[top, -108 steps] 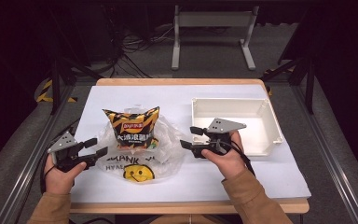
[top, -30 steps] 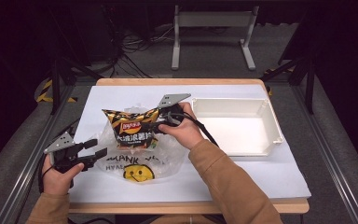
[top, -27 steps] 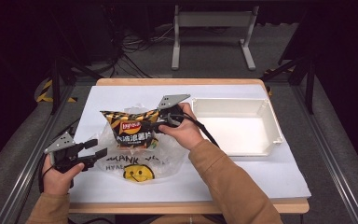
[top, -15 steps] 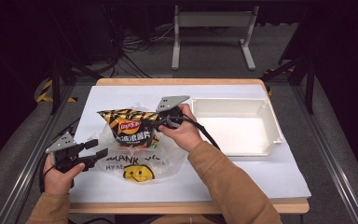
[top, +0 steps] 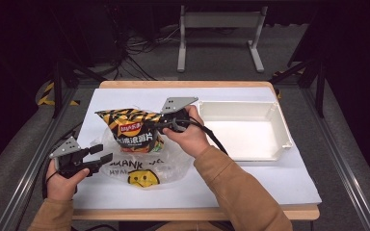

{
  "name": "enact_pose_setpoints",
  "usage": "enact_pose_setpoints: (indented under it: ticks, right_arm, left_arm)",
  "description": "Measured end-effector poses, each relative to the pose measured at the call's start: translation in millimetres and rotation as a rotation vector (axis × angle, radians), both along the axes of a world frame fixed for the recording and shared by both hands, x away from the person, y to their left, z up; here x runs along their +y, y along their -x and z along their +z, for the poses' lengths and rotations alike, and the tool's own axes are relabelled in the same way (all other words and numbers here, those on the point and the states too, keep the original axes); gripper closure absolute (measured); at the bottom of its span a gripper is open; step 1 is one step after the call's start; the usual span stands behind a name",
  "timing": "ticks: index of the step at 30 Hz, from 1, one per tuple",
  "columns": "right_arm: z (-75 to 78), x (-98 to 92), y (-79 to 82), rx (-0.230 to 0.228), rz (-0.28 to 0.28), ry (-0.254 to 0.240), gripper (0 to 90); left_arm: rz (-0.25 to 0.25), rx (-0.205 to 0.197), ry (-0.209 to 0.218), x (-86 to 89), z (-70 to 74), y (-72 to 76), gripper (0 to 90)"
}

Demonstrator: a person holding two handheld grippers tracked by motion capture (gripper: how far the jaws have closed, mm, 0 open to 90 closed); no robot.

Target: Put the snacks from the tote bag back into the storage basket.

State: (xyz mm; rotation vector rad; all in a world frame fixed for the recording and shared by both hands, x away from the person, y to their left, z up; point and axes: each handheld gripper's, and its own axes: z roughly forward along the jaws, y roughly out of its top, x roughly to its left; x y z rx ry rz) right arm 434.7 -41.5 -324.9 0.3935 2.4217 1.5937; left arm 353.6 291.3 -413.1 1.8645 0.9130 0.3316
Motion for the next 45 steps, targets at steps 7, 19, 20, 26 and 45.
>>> enact_pose_setpoints:
  ticks: [7, 19, 20, 26, 45]
  right_arm:
    - [17.0, -2.5, 7.1, -0.021, 0.003, -0.038, 88.0]
    - [45.5, -8.0, 16.4, -0.07, 0.004, -0.071, 88.0]
    - [47.9, -9.0, 17.2, -0.073, 0.003, -0.074, 88.0]
    - [63.1, -20.1, 20.8, -0.093, 0.001, -0.131, 88.0]
    - [98.4, -47.4, 27.6, -0.15, -0.036, -0.168, 88.0]
  left_arm:
    - [-0.006, -0.003, -0.008, -1.1, -0.4, -0.5, 40.3]
    - [-0.004, -0.004, -0.004, -1.9, -0.2, 0.1, 40.0]
    - [-0.003, -0.006, -0.003, -1.8, -0.3, -0.1, 39.9]
    - [0.008, -0.008, 0.006, -1.0, 0.5, 0.3, 37.5]
    - [0.014, -0.002, 0.009, -1.0, 0.2, 0.3, 36.3]
